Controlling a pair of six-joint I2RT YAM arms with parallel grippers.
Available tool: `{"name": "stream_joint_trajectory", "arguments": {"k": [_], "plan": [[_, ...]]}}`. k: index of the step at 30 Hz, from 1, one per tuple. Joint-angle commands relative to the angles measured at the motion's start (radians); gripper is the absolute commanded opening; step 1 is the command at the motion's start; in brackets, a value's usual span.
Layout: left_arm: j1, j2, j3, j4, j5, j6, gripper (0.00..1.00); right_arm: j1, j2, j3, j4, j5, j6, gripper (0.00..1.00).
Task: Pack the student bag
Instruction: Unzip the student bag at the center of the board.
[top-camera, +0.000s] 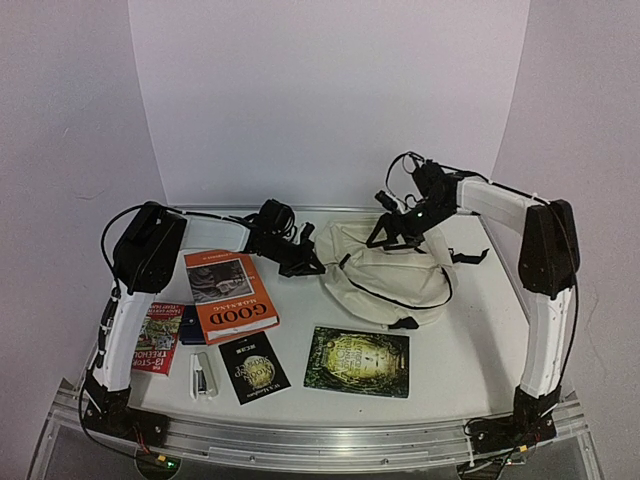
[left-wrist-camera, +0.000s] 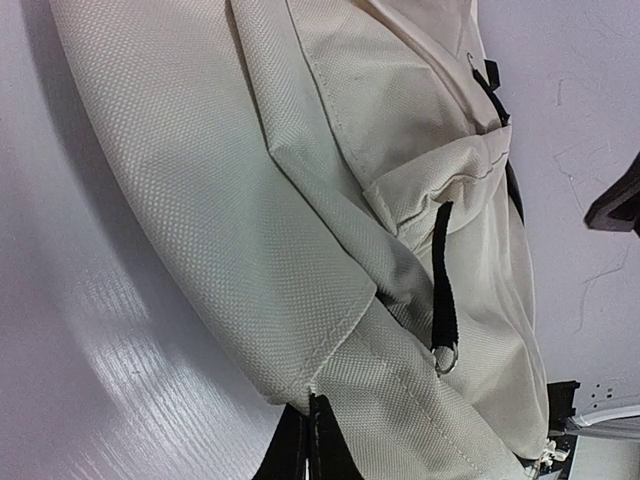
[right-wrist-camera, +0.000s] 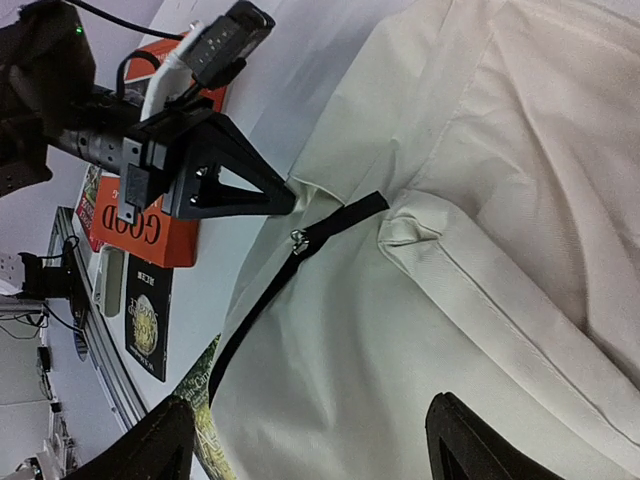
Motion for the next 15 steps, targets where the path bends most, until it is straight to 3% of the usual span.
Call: {"name": "stream_joint_trajectory", "arguments": {"k": [1, 15], "plan": [[-0.002, -0.047, 0.003, 0.005, -0.011, 0.005, 0.00, 0.061, 0.053, 0.051, 0.074, 0.005, 0.128, 0.80], [-0.002, -0.041, -0.010, 0.015, -0.005, -0.005, 0.00, 0.123, 0.185, 0.096, 0.251, 0.133, 0.316, 0.64]]}}
